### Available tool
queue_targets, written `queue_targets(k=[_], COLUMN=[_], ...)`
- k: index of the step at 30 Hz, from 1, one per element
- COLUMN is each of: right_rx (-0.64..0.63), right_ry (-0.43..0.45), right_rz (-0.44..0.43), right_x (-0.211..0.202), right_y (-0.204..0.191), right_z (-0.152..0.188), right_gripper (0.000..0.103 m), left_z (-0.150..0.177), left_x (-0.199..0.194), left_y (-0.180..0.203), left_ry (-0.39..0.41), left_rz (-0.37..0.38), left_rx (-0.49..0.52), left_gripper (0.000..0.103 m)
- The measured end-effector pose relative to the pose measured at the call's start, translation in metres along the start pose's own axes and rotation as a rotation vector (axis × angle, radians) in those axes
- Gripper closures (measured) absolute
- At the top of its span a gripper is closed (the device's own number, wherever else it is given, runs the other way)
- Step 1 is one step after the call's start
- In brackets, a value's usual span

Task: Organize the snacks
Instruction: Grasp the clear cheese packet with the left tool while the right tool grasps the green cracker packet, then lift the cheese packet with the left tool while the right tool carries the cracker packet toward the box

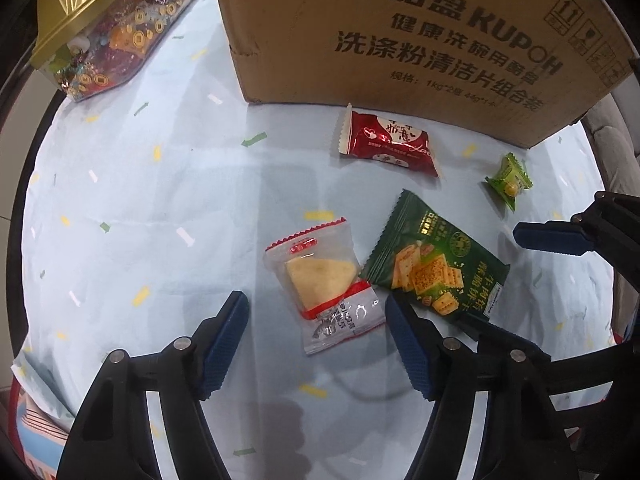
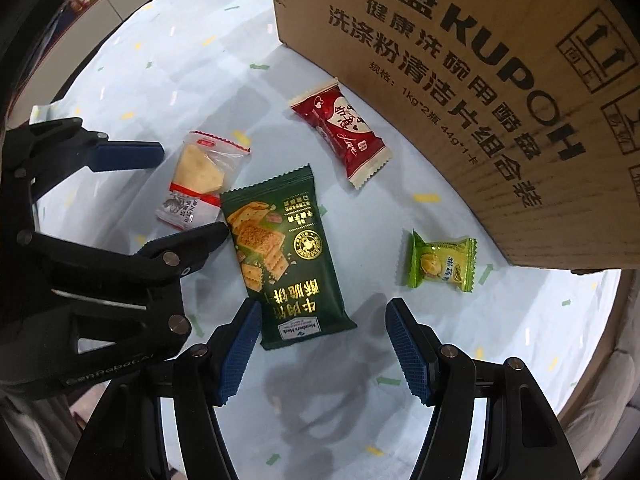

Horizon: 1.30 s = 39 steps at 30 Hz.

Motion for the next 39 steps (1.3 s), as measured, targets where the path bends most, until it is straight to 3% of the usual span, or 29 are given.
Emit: queue_targets(k=[9,16,20,29,39], right_rx=[0.033,0.062,0.091,0.157,0.246], right_ry=[0.001,0.017,0.030,0.046,0.096], right_rz=[-0.031,-0.017,-0.027,-0.028,-0.019], right_x=[0.016,0.020,0.020,0.017,-0.015], right_y=[-0.004,-0.006,-0.004,0.005,0.016], right_z=[-0.015,-0.010,-0.009,-0.002,0.010], right_gripper=[0.038,0.048,0.059,0.060,0.060], left_z=[-0.006,-0.006,-0.005,0.010,0.012], left_x=[-0.003,-0.018,-0.018,-0.028,-0.056], left_y=[0.000,-0.007,-0.008,-0.011,-0.012], left_ry=[0.014,0.036,0.044,0.053,0.098], left_rz=[-0.028,-0.036,-0.031,-0.016,-0.007], left_rx=[0.003,-0.003,0.001,-0.014,-0.019], left_gripper=[0.041,0.060,0.061,0.062,0.061])
Point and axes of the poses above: each gripper's, at about its wrist camera, not at the fingertips, and x roughly the way its jaws point, y to its right, z to its underside, the point moved 6 cm from there along x, roughly the way its jaws point, and after that the axes turned 1 degree about -z, right-handed, at the moved point
